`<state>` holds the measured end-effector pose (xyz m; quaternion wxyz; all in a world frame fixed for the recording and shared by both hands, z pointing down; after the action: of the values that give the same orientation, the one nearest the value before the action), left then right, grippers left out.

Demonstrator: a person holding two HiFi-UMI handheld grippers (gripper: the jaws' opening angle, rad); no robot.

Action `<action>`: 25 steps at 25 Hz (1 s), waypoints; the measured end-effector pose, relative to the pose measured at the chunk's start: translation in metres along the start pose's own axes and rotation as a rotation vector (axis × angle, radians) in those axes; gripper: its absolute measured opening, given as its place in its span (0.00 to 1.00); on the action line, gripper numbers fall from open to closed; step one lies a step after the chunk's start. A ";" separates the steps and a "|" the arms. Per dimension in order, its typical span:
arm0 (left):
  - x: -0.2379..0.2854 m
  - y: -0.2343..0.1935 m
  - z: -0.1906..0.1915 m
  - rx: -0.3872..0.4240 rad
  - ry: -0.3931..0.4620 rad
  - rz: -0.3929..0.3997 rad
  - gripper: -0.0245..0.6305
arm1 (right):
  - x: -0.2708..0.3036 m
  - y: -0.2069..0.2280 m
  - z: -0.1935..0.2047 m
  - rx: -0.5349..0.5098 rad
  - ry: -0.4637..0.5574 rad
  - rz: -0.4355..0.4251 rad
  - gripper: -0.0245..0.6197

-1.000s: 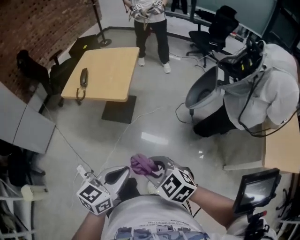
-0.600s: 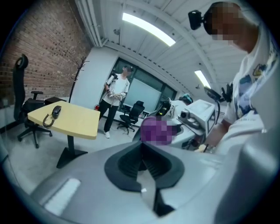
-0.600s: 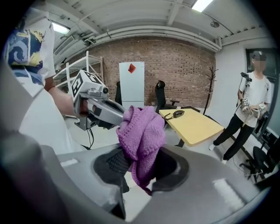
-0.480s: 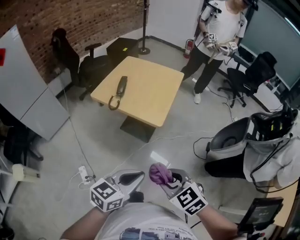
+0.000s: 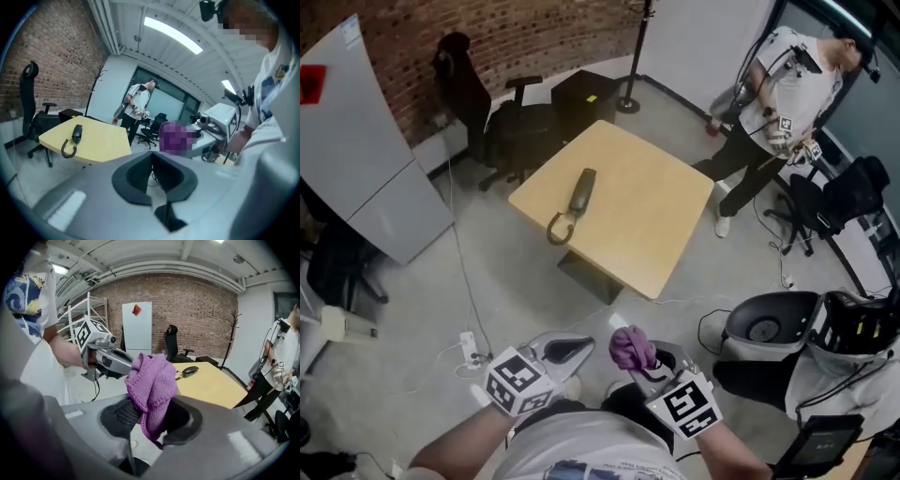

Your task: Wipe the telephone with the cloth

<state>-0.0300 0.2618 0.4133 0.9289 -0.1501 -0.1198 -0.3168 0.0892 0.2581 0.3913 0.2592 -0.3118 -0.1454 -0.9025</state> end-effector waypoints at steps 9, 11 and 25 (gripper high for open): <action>0.051 -0.077 -0.003 -0.076 -0.050 -0.170 0.12 | 0.046 0.095 -0.031 -0.057 -0.006 -0.085 0.23; 0.073 -0.095 -0.012 -0.085 -0.063 -0.231 0.16 | 0.050 0.127 -0.037 -0.084 -0.006 -0.111 0.23; 0.133 -0.247 -0.033 -0.099 -0.273 -0.659 0.39 | 0.090 0.259 -0.074 -0.055 0.004 -0.215 0.23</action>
<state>-0.0773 -0.0093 0.4755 0.7438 -0.1894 -0.2694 -0.5816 0.1379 -0.0205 0.4181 0.1523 -0.2995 -0.1527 -0.9294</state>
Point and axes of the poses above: the fingertips, and each gripper's own axes: x forward along the fingers, y to its right, z out of its underside, the point moved 4 cm from there along -x, backward along the fingers, and after that the axes turned 11 degrees about x, right-handed, at the moved point
